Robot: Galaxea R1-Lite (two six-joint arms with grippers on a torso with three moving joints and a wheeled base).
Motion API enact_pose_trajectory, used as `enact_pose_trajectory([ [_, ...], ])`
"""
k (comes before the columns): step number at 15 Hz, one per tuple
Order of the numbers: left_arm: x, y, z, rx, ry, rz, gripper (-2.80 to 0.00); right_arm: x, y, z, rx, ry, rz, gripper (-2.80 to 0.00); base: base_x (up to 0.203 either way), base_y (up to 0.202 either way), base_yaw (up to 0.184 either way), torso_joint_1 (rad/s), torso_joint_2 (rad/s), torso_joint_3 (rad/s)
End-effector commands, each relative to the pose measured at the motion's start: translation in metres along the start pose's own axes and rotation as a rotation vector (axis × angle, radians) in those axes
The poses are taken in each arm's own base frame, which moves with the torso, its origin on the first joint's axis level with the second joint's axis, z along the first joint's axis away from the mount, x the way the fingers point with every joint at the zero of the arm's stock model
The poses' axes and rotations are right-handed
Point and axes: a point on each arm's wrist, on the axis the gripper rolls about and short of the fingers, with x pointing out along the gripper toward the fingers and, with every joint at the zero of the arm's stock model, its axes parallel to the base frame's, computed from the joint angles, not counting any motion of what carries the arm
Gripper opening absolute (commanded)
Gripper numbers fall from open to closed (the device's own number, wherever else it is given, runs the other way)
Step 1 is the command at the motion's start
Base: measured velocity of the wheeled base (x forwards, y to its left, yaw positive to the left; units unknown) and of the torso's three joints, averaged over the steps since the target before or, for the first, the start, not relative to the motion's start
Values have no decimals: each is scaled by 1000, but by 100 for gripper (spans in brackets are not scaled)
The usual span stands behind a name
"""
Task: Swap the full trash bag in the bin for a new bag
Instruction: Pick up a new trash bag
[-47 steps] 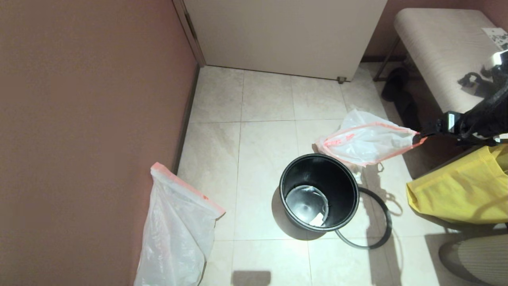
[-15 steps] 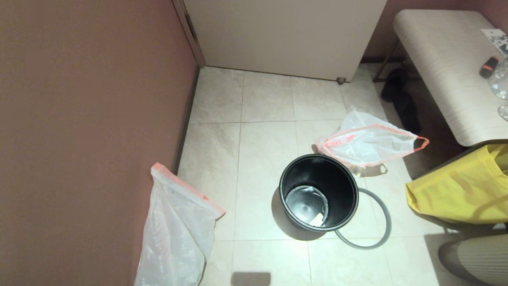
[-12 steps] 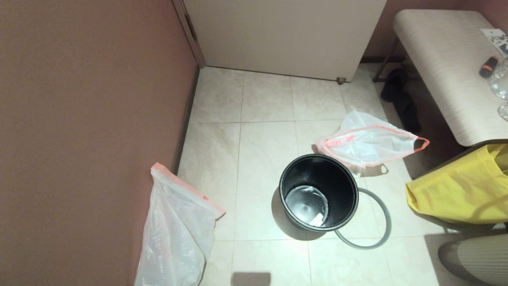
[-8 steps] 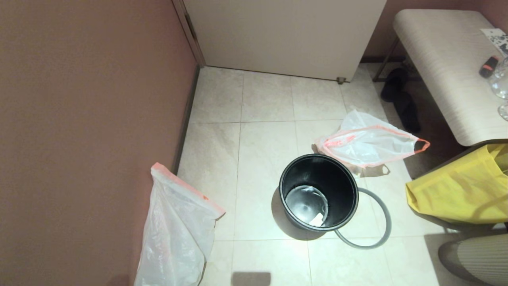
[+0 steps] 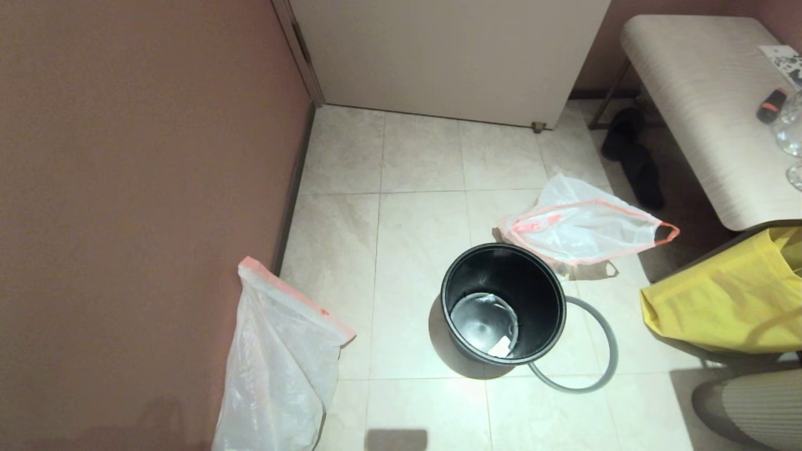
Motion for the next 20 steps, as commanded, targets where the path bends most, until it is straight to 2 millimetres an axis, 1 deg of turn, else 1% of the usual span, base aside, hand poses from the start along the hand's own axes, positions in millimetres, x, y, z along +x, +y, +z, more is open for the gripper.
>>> enact_pose_trajectory([
  [1,8,-1,0,58,38,7,-280,2,-1,-7,-14,22,-13,-280,0,0,0,0,0,0],
  [3,14,-2,1,110,55,4,-280,2,-2,-8,-19,31,-40,-280,0,0,0,0,0,0],
  [6,36,-7,-1,142,134,-19,-280,2,-3,-14,-66,67,-58,-280,0,0,0,0,0,0],
  [10,81,-17,-15,189,345,-30,-280,2,-3,-13,-21,65,-60,-280,0,0,0,0,0,0],
  [13,119,-30,-22,225,443,-45,-280,2,-3,-13,-23,65,-60,-280,0,0,0,0,0,0],
  [15,149,-40,-35,261,514,2,-280,2,-3,-13,-23,65,-60,-280,0,0,0,0,0,0],
  [16,166,-46,-46,281,547,33,-280,2,-3,-13,-23,64,-60,-280,0,0,0,0,0,0],
  [18,196,-57,-70,311,592,97,-280,2,-3,-13,-23,65,-60,-280,0,0,0,0,0,0],
  [20,223,-68,-100,323,643,164,-280,2,-3,-13,-23,65,-60,-280,0,0,0,0,0,0],
])
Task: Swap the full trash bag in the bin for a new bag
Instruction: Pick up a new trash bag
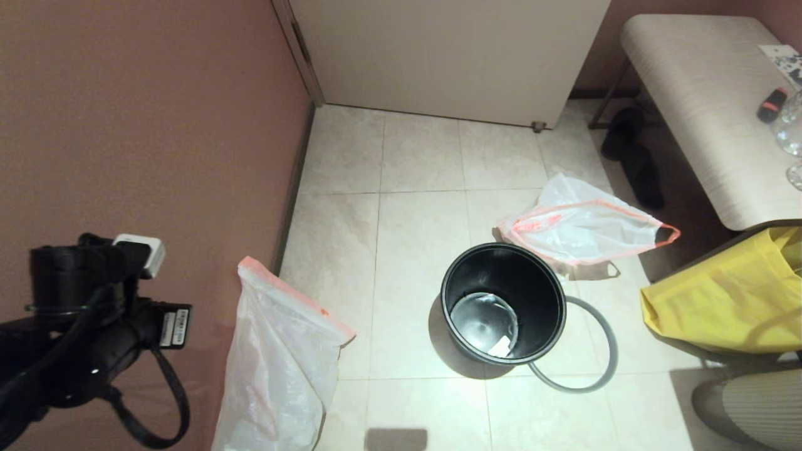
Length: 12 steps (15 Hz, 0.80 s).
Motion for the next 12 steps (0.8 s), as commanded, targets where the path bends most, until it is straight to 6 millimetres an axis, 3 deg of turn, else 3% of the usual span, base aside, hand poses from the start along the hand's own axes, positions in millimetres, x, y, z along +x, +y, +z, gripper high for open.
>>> enact_pose_trajectory([
  [1,44,-32,-21,60,130,22,-280,0,0,0,0,2,0,-280,0,0,0,0,0,0],
  [3,66,-58,-33,25,155,72,-280,0,0,0,0,2,0,-280,0,0,0,0,0,0],
  [4,73,-72,-38,-2,163,78,0,0,0,0,0,2,0,-280,0,0,0,0,0,0],
  [7,95,-97,-30,-126,128,65,0,0,0,0,0,1,0,-280,0,0,0,0,0,0],
  [12,136,-104,-36,-235,164,27,0,0,0,0,0,2,0,-280,0,0,0,0,0,0],
])
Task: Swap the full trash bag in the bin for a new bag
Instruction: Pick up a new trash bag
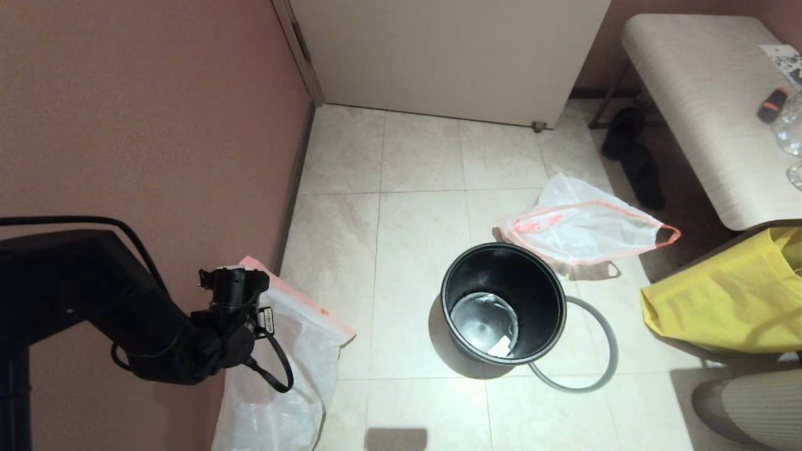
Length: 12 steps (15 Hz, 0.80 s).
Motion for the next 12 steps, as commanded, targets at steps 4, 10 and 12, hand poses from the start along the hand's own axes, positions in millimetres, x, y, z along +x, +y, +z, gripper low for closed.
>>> enact_pose_trajectory([
  [4,31,-17,-13,-72,34,-13,0,0,0,0,0,1,0,-280,0,0,0,0,0,0],
  [10,58,-36,-53,-143,23,10,0,0,0,0,0,2,0,-280,0,0,0,0,0,0],
  [12,71,-38,-76,-123,59,28,0,0,0,0,0,1,0,-280,0,0,0,0,0,0],
])
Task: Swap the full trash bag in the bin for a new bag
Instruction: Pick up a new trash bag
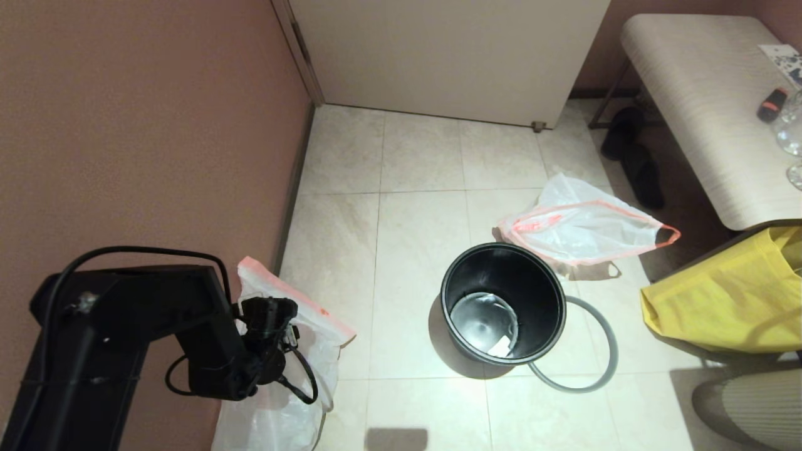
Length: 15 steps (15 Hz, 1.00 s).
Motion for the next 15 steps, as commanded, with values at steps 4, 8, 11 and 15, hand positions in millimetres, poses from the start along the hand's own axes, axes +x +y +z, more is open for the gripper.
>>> enact_pose_trajectory([
  [4,17,5,-21,-5,36,17,0,0,0,0,0,1,0,-280,0,0,0,0,0,0],
  [8,11,1,-24,25,89,-51,-280,0,0,0,1,1,0,-280,0,0,0,0,0,0],
  [11,11,0,-24,24,93,-54,-280,0,0,0,0,1,0,-280,0,0,0,0,0,0],
  [15,8,4,-27,36,112,-45,-280,0,0,0,2,1,0,-280,0,0,0,0,0,0],
])
